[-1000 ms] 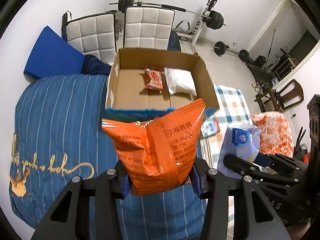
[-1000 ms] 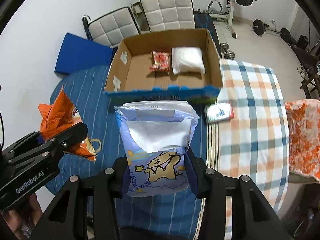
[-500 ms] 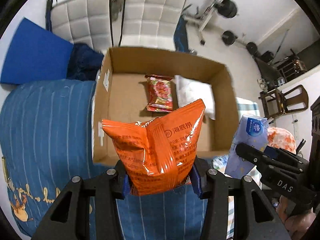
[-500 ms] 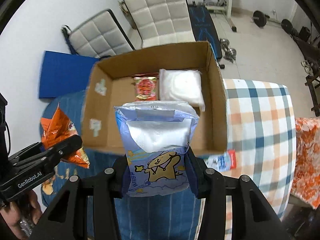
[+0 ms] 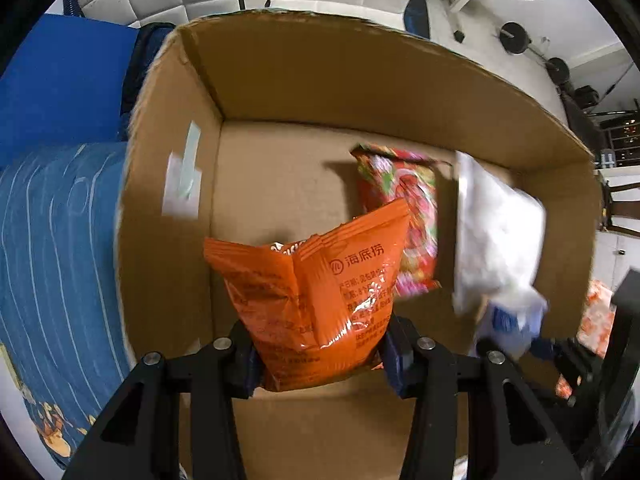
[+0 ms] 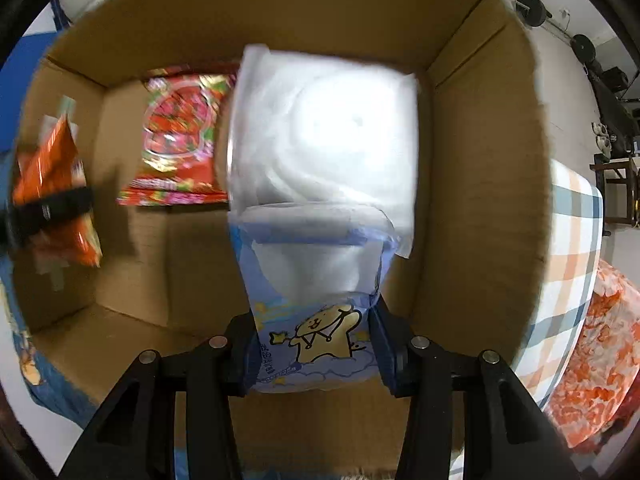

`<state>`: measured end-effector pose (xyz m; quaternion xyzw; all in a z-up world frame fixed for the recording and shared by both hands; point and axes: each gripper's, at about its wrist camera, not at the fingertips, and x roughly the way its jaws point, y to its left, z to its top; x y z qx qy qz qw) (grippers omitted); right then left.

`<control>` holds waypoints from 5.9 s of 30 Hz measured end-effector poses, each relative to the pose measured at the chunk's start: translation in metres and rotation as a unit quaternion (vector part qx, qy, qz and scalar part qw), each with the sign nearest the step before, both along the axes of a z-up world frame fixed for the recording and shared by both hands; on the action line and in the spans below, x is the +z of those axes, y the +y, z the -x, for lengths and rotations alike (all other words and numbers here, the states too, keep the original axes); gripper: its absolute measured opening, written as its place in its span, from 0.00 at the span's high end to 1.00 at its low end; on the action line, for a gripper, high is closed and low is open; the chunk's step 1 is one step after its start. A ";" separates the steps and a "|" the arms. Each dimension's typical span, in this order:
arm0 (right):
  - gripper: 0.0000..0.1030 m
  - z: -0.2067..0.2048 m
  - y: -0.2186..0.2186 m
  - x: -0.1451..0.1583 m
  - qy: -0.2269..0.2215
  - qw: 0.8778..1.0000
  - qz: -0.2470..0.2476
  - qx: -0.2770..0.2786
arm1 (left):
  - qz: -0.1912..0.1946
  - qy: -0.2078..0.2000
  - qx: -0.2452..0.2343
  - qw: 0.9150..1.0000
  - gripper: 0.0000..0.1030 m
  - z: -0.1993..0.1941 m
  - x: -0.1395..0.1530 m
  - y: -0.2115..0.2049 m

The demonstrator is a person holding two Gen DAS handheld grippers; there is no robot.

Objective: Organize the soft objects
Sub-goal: 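Lower both packs into the box beside the others and open both tools, then withdraw both tools from the box, then grasp the blue-white yarn ball with the left tool while the right tool grasps the milk carton, then lift the yarn ball and milk carton and carry them over the box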

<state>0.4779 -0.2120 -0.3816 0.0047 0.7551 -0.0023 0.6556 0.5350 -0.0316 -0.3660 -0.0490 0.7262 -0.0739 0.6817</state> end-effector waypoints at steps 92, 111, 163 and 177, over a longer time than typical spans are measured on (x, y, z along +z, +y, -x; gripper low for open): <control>0.00 0.189 -0.003 0.262 -0.282 0.959 -0.024 -0.019 | -0.008 -0.270 0.011 0.963 0.02 0.232 0.231 0.006; 0.00 0.155 -0.096 0.078 -0.128 0.989 -0.017 -0.079 | -0.034 -0.147 0.010 0.988 0.02 0.211 0.091 -0.033; 0.07 0.288 -0.049 -0.062 0.025 0.997 -0.010 -0.074 | -0.075 0.004 -0.071 0.995 0.49 0.300 -0.085 -0.074; 0.10 0.270 -0.013 -0.063 0.020 0.998 0.015 -0.050 | -0.072 -0.019 -0.064 0.995 0.53 0.307 -0.071 -0.062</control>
